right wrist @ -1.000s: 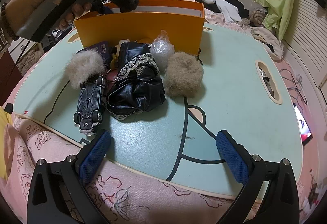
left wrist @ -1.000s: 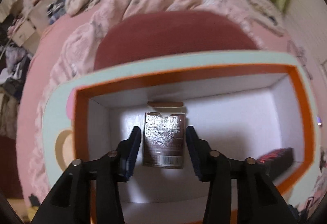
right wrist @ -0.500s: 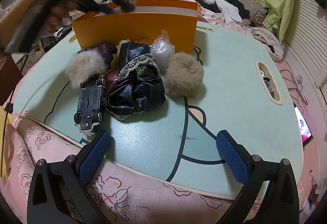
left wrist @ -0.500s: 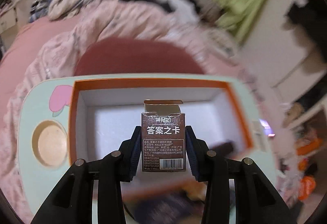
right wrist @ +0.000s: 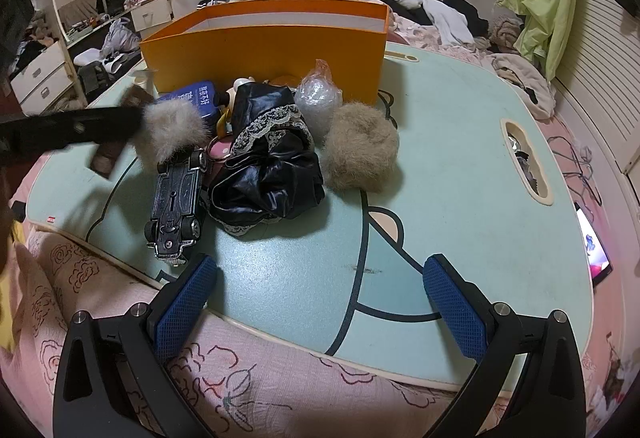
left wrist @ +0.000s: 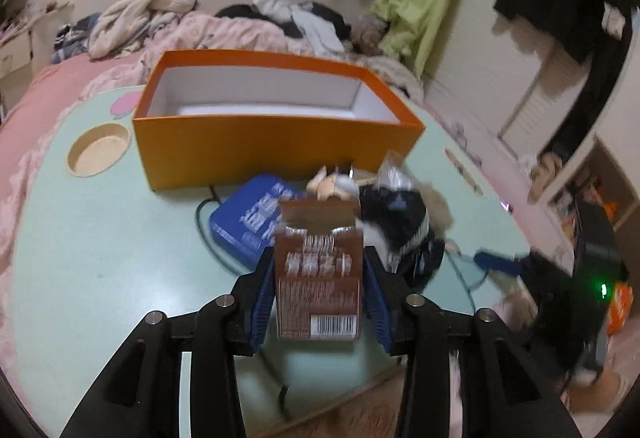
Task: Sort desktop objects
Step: 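Lift the brown card box out and lay it in front of the tin, then reach into the box and grasp the black red-cross box with right gripper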
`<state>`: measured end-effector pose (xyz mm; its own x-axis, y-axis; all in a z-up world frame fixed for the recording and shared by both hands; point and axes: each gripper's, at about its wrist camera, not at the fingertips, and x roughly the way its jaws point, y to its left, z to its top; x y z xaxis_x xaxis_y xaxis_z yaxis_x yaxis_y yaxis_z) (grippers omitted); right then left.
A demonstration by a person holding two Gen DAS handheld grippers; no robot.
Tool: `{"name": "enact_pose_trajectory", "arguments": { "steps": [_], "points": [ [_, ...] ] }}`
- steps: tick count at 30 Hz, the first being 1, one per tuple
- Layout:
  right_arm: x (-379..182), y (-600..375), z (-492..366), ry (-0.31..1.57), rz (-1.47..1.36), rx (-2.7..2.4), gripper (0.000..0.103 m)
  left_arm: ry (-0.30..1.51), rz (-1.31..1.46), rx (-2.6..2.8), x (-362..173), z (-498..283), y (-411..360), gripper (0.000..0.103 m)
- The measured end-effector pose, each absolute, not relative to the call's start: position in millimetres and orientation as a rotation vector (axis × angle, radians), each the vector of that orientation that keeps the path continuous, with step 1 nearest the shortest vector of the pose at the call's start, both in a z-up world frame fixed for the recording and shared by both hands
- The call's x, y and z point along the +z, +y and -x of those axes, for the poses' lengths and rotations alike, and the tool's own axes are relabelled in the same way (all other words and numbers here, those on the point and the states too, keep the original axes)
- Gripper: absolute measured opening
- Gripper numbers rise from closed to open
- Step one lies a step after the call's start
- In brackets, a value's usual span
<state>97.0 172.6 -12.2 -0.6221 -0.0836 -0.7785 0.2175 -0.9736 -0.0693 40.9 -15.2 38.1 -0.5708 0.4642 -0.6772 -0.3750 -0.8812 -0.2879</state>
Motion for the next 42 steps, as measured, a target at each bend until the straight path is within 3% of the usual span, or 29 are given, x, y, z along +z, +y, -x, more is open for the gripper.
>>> {"name": "enact_pose_trajectory", "arguments": {
  "steps": [2,3,5,7,13,18,21,30,35,39,42],
  "points": [
    [-12,172,-97,0.234,-1.273,-2.677,0.103,-0.222,1.061,2.457,40,-40,-19,0.063],
    [-12,173,-97,0.234,-1.273,-2.677,0.103,-0.257,1.038,2.465,42,-42,-21,0.065],
    [-12,172,-97,0.235,-1.273,-2.677,0.103,-0.326,0.978,2.461,46,-52,-30,0.081],
    [-12,173,-97,0.235,-1.273,-2.678,0.103,-0.337,0.966,2.478,43,-64,-39,0.089],
    [-13,171,-97,0.237,-1.271,-2.676,0.103,-0.172,1.077,2.496,7,-101,-46,0.089],
    [-12,171,-96,0.238,-1.270,-2.680,0.103,-0.015,1.067,2.544,5,-105,-36,0.096],
    [-12,171,-96,0.239,-1.269,-2.680,0.103,0.206,1.096,2.613,0,-96,-14,0.096],
    [-9,180,-95,0.190,-1.251,-2.705,0.102,0.155,0.976,2.669,10,-105,-19,0.095],
    [12,178,-93,0.132,-1.133,-2.692,0.086,0.186,1.057,2.663,-1,-104,-23,0.103],
    [57,162,-66,0.127,-1.036,-2.679,0.058,0.190,1.056,2.660,0,-103,-24,0.103],
    [85,157,-23,0.056,-1.071,-2.637,0.049,0.188,1.050,2.667,-1,-102,-21,0.103]
  ]
}}
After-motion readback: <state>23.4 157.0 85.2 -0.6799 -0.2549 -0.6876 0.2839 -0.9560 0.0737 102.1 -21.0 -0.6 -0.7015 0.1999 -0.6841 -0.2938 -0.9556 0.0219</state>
